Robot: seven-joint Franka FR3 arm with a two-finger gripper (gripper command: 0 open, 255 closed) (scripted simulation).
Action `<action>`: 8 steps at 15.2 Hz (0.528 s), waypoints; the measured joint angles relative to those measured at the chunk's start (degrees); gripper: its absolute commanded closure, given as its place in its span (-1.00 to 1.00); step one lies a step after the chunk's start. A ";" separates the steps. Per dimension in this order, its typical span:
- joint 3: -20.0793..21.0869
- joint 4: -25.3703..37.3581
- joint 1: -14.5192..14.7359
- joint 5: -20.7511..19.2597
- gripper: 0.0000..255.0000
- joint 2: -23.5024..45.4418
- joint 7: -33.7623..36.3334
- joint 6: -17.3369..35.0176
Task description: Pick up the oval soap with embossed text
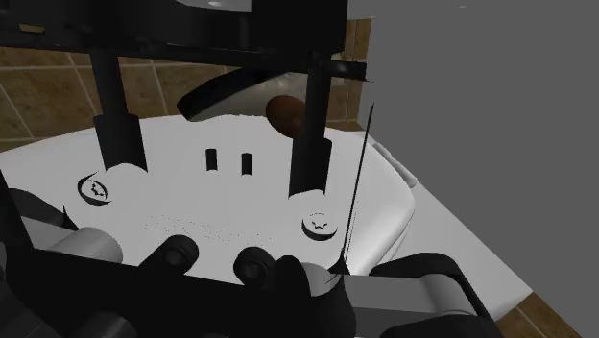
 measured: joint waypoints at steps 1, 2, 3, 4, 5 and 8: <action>0.00 0.00 0.00 0.00 -1.00 0.00 0.00 0.00; -0.26 1.08 0.13 -0.38 -1.00 1.20 -0.79 -0.03; -0.50 2.80 0.41 -0.80 -1.00 3.26 -1.89 0.07; -0.81 5.22 0.72 -1.32 -1.00 5.73 -3.23 -0.20; -1.14 7.63 1.02 -1.87 -1.00 8.35 -4.69 -0.28; -2.09 15.19 1.93 -3.48 -1.00 15.78 -9.37 -1.37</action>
